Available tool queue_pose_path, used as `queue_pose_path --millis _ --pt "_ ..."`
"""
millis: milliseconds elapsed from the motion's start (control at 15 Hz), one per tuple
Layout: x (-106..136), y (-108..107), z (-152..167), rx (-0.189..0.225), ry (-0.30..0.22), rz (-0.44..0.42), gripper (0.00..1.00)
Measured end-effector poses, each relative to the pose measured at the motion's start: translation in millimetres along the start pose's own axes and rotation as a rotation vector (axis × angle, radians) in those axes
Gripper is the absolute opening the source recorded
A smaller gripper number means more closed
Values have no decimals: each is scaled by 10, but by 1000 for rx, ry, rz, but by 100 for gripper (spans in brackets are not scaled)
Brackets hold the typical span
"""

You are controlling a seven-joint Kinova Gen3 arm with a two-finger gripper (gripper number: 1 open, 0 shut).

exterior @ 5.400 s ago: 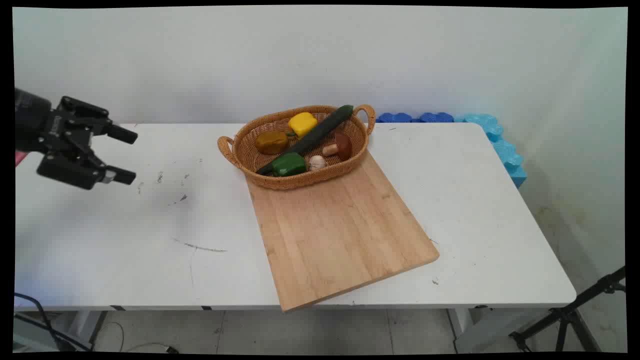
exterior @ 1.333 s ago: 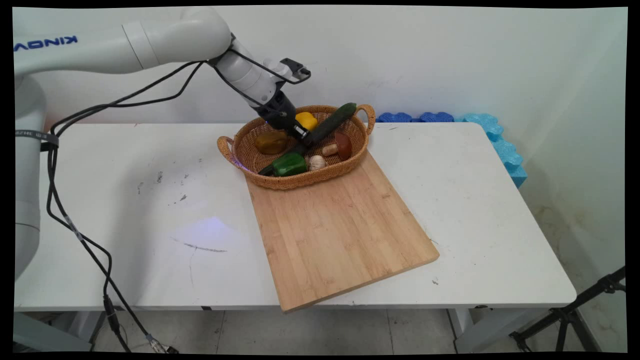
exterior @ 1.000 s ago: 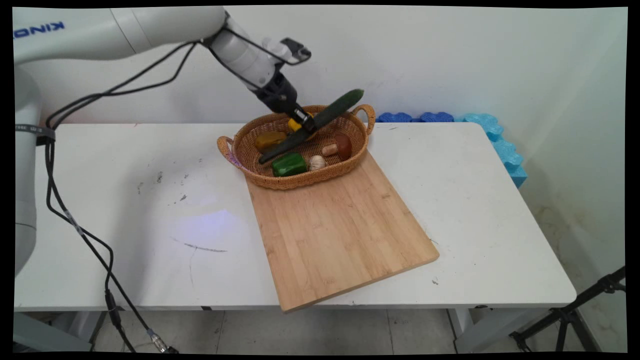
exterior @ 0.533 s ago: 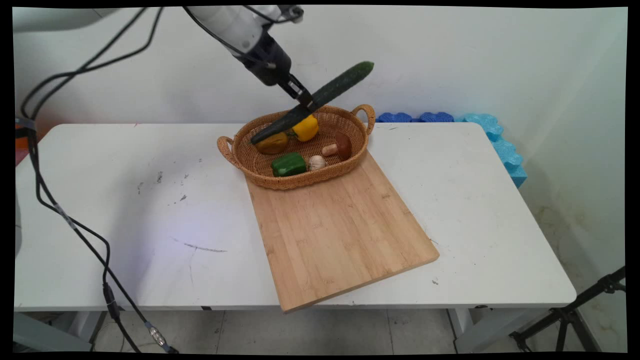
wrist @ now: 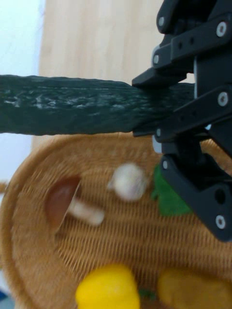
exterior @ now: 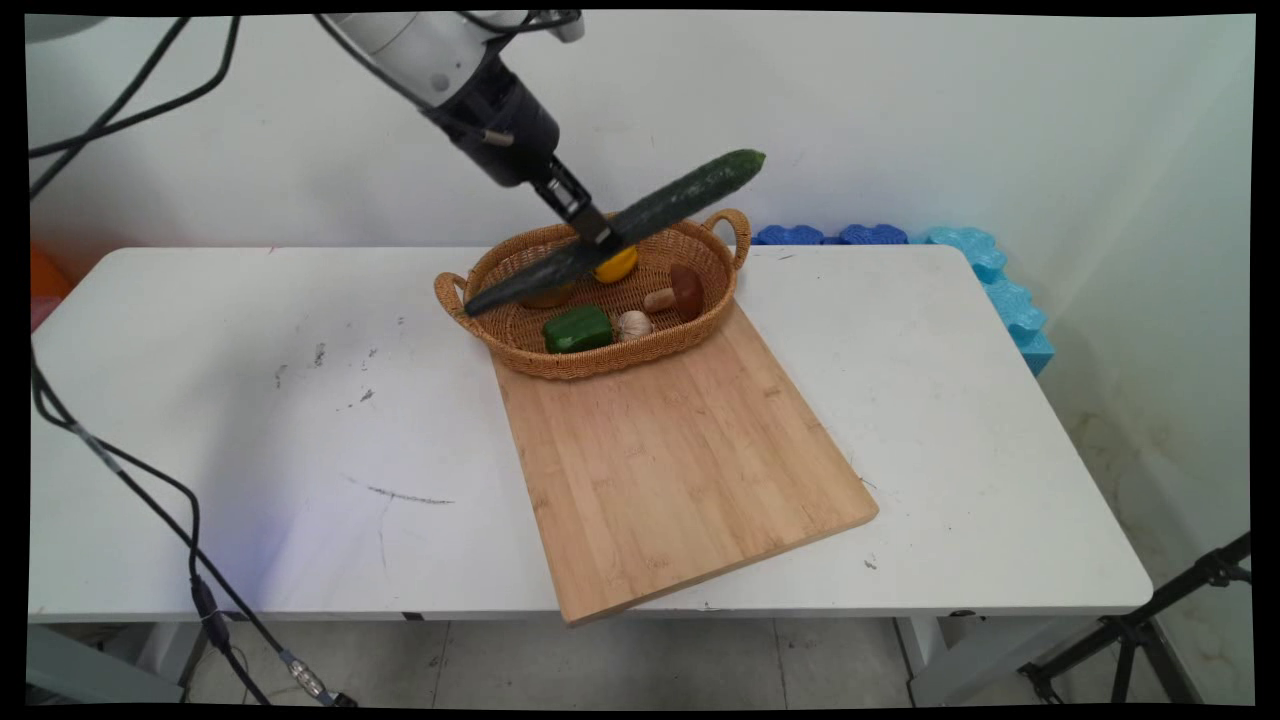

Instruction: Place the picked object on the cutting board

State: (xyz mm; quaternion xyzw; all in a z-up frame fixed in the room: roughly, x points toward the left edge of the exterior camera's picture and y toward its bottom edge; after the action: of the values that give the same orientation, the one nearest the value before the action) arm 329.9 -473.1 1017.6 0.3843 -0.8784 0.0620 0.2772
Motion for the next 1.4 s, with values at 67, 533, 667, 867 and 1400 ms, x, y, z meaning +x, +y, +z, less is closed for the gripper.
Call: queue_pose_path --millis 67,533,667,867,1400 --pt "-57 100 2 -13 -9 7 0" --pt "-452 727 306 -64 -64 40 0" --pt "-545 878 432 -71 -74 48 0" --pt "-634 1052 607 -75 -84 54 0" --pt "-776 1387 1236 -45 -119 57 0"
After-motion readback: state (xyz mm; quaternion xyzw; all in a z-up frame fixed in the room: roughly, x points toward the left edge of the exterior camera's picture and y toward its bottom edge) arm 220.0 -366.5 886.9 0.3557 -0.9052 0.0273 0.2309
